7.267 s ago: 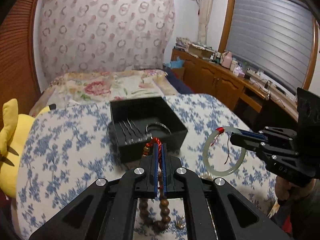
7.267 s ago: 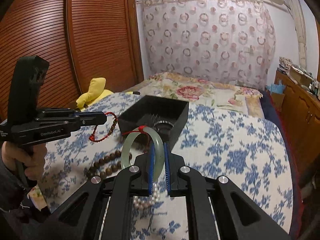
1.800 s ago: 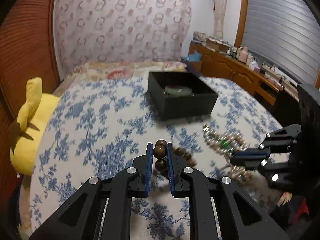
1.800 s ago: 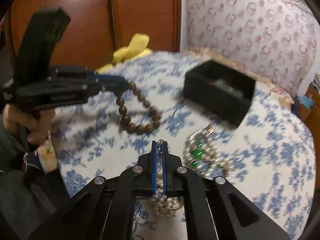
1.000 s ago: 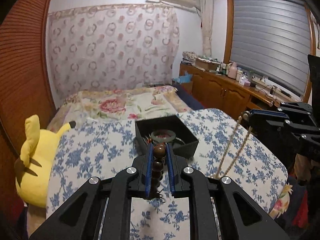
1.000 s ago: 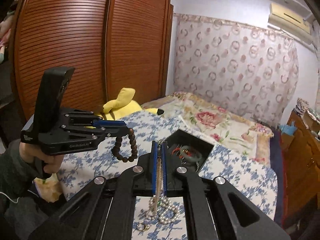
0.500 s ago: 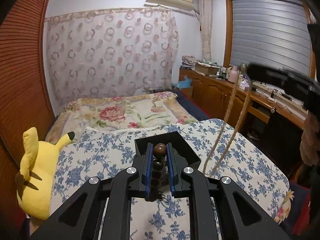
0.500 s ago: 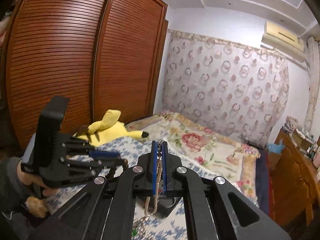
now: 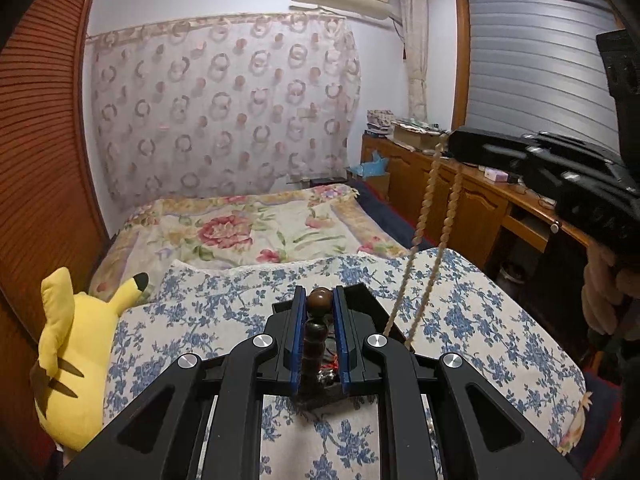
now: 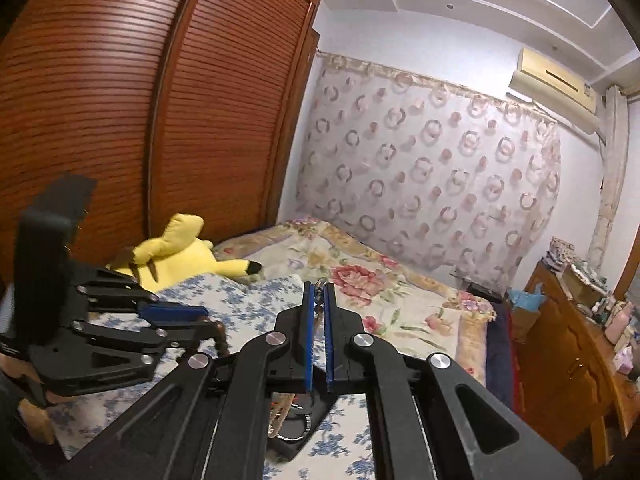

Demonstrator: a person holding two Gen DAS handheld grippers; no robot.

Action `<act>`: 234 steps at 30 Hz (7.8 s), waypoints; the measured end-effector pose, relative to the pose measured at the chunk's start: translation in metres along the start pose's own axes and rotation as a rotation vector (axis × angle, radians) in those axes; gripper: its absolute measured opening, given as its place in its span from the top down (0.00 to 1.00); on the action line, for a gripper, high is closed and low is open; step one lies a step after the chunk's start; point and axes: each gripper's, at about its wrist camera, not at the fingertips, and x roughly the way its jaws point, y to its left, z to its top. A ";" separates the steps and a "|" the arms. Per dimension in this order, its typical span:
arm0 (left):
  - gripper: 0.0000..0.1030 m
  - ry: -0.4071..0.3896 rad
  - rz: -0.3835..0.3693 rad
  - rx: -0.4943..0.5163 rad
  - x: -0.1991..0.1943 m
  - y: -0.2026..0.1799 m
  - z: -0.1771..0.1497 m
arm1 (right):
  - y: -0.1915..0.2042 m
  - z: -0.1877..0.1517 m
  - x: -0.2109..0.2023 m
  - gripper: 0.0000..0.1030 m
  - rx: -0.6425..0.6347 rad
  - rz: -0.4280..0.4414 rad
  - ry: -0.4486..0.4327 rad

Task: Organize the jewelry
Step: 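Drop the wooden bracelet into the box with the left tool while the right tool drops pearls, then move the open left tool to the pearl necklace with green pendant, then close the left tool on the green pendant of the pearl necklace, then lift the pendant necklace with the left tool and carry it over the box, then lower the pendant necklace into the box and open the left tool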

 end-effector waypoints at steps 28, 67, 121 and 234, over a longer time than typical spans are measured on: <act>0.88 0.150 -0.026 -0.047 0.103 0.014 -0.028 | -0.016 -0.064 0.134 0.94 0.077 0.014 0.258; 0.07 0.149 -0.006 -0.078 0.022 0.011 -0.121 | 0.049 -0.188 0.007 0.66 0.196 0.214 0.345; 0.79 0.311 -0.196 0.020 0.053 -0.076 -0.142 | 0.040 -0.243 -0.023 0.89 0.266 0.151 0.371; 0.92 0.214 -0.117 -0.029 0.113 0.011 -0.043 | 0.000 -0.152 0.111 0.88 0.223 0.286 0.310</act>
